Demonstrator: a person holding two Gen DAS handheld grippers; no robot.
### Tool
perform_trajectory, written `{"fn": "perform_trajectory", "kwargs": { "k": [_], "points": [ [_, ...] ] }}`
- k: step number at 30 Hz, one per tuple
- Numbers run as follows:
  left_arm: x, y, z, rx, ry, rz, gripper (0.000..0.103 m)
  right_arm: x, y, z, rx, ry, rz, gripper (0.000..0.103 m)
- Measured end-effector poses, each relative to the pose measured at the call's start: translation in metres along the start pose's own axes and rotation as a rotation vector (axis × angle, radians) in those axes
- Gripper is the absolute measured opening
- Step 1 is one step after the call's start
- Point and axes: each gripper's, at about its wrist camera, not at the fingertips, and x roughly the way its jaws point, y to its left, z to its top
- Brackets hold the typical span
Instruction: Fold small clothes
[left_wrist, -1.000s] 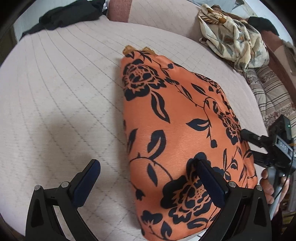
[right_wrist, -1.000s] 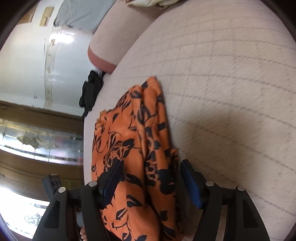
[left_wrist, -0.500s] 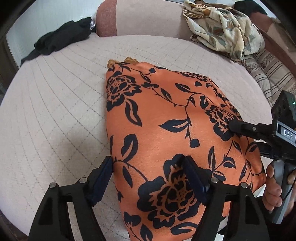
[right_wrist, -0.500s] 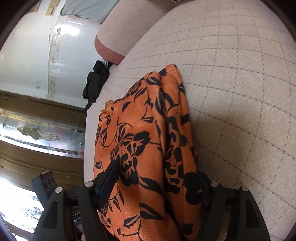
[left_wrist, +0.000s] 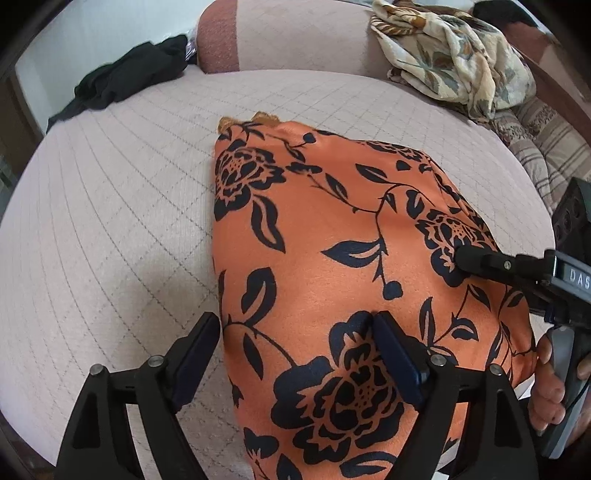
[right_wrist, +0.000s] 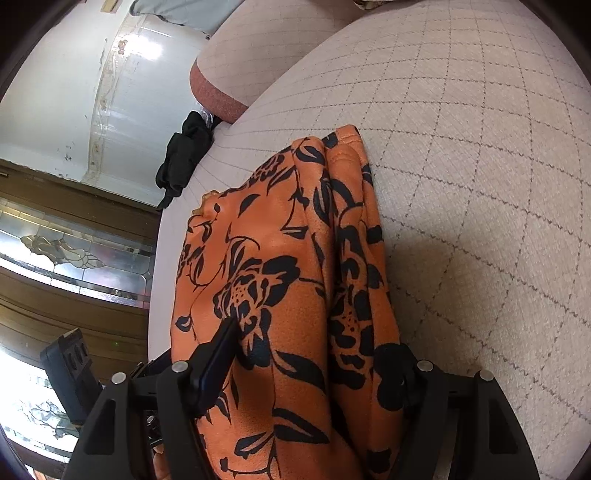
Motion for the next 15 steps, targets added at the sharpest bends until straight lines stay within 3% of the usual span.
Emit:
{"fn": "perform_trajectory", "kwargs": {
  "k": [6,15],
  "points": [
    [-0.002,-0.002,-0.003,0.019,-0.022,0.015,0.084,0.001,0.005,-0.002,-0.033,-0.009,-0.033,0.069],
    [-0.01,-0.007,-0.006,0.039,-0.057,0.04,0.068,0.0,0.008,-0.003,-0.062,-0.018,-0.055,0.066]
  ]
}}
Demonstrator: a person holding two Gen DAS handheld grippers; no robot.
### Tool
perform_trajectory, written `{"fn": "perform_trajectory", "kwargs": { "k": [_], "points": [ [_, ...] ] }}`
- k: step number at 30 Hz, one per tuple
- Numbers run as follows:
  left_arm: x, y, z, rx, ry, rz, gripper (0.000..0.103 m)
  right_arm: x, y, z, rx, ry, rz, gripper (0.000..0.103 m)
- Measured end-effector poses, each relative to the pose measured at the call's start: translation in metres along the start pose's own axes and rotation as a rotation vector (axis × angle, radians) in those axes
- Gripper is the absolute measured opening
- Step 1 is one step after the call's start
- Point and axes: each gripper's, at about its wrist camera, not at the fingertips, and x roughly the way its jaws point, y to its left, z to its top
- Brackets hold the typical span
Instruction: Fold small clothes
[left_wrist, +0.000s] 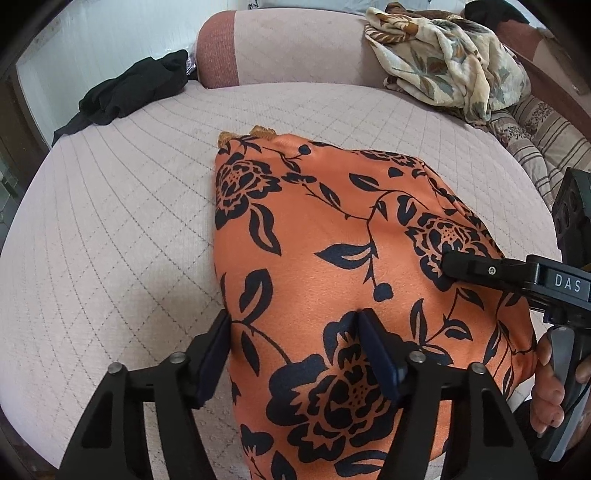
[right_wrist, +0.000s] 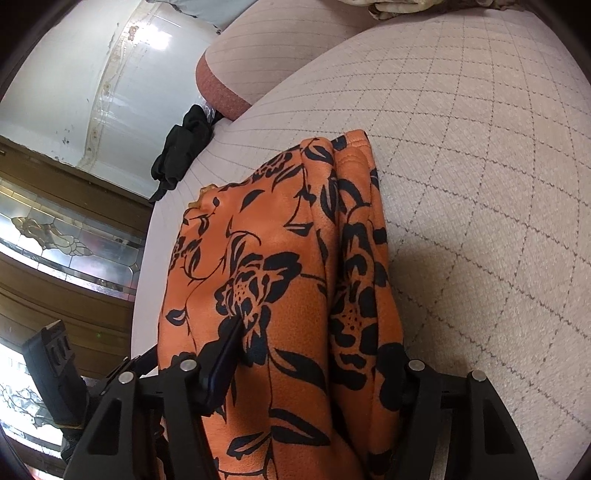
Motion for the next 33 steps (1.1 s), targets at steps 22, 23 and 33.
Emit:
{"fn": "perform_trajectory", "kwargs": {
  "k": [22,23,33],
  "points": [
    [0.015,0.037,-0.003,-0.232,0.09,-0.249,0.062,0.003,0.003,0.001,-0.031,-0.001,-0.017,0.064],
    [0.011,0.033,-0.005,-0.228,0.081,-0.241,0.057,0.002,0.004,0.0,-0.043,-0.004,-0.021,0.063],
    [-0.031,0.024,0.0,-0.117,-0.039,-0.095,0.046,-0.012,0.039,-0.013,-0.184,-0.128,-0.07,0.05]
  ]
}}
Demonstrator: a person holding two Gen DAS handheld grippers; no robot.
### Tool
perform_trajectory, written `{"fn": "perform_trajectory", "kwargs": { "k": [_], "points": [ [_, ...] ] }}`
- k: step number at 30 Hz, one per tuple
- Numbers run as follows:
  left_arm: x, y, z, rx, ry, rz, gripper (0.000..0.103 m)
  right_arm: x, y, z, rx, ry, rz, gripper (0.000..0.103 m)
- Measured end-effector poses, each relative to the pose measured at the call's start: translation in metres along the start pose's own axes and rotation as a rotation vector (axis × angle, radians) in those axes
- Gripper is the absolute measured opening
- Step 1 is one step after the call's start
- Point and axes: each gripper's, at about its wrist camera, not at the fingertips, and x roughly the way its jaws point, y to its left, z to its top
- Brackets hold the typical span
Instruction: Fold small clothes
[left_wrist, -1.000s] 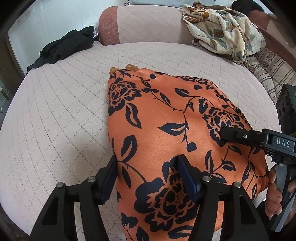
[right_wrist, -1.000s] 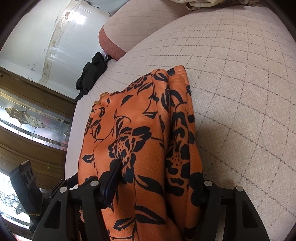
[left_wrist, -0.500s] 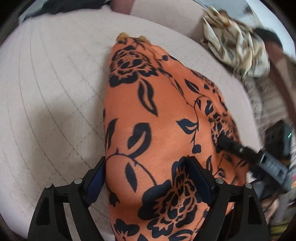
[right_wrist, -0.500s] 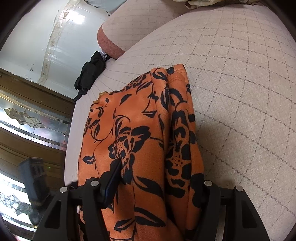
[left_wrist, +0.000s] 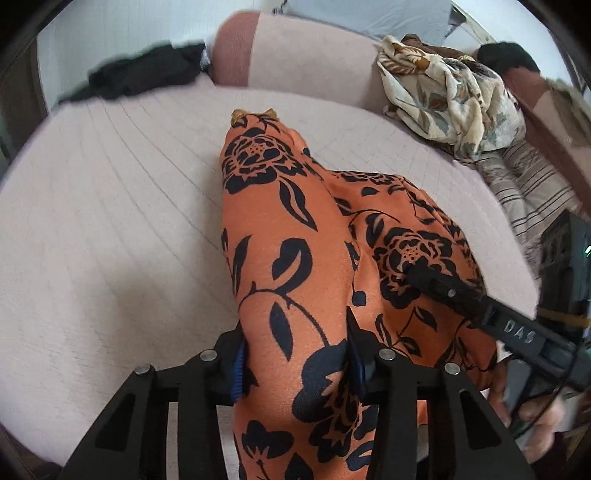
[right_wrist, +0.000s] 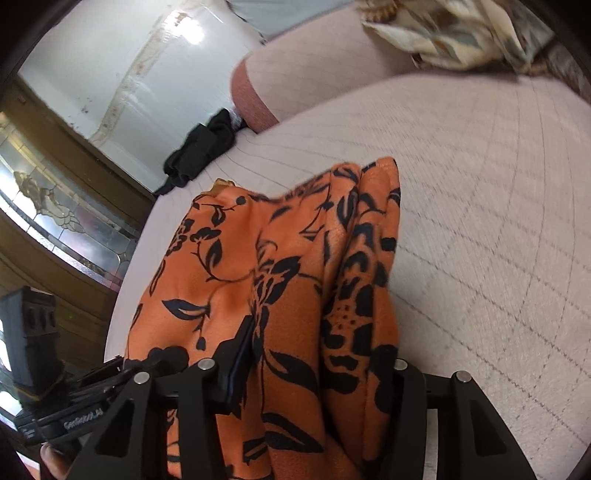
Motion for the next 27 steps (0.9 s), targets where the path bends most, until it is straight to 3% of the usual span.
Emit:
{"fn": "perform_trajectory", "kwargs": {
  "k": [14,21,27],
  "points": [
    [-0.045,0.033,-0.011,-0.006,-0.101,0.182,0.046,-0.008,0.086,-0.029,-0.149,-0.089,0.132,0.039],
    [-0.043,0.037,-0.016,0.008,-0.097,0.214,0.046,-0.006,0.108,-0.05,-0.176,-0.101,0.146,0.038],
    [-0.038,0.04,-0.014,0.005,-0.092,0.213,0.046,0.004,0.11,-0.042,-0.176,-0.081,0.131,0.038]
  ]
}}
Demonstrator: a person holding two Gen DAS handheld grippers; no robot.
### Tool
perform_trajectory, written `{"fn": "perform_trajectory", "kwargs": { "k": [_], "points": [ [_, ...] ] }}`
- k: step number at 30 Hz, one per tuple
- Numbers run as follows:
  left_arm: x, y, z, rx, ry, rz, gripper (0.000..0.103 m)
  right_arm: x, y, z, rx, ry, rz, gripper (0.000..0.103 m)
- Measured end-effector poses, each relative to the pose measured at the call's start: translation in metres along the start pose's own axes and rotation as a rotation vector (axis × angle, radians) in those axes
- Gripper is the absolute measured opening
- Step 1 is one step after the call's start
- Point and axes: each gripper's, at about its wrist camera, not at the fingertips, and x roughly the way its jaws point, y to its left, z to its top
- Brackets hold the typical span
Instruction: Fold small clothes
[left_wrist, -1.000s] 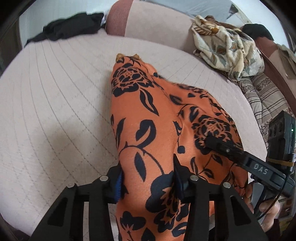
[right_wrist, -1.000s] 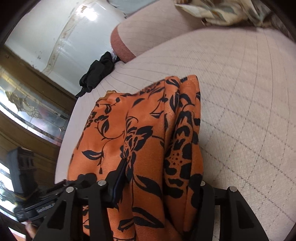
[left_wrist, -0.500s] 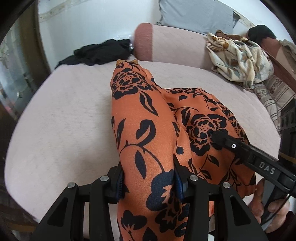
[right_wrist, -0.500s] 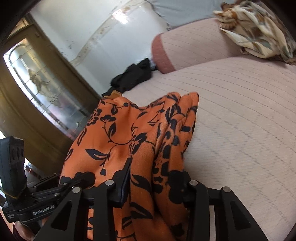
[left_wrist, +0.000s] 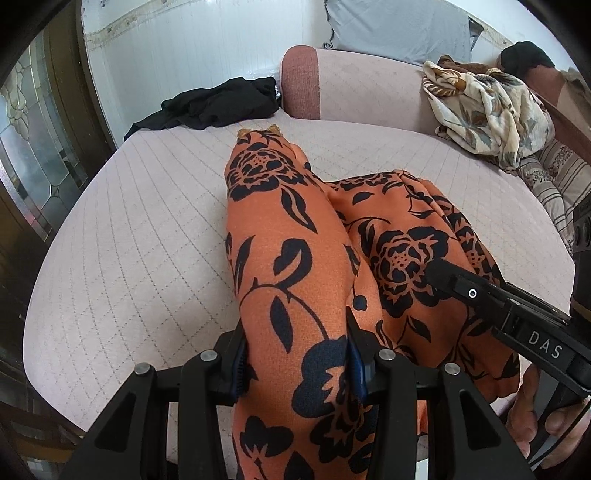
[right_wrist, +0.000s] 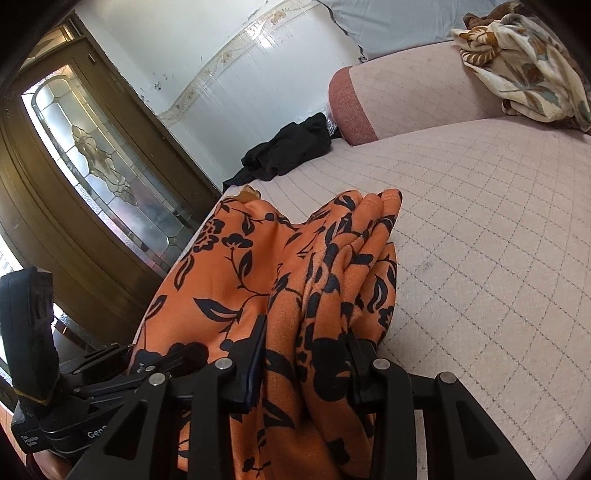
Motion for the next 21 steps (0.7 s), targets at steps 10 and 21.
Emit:
{"fn": "perform_trajectory", "kwargs": {
  "k": [10,21],
  "points": [
    [0.006,-0.002,0.001,0.013,0.007,0.026,0.046,0.009,-0.004,0.004,0.013,0.053,-0.022,0.037],
    [0.01,0.0,0.002,0.007,0.016,0.027,0.046,0.015,-0.012,0.006,0.04,0.072,-0.033,0.037]
  ]
}}
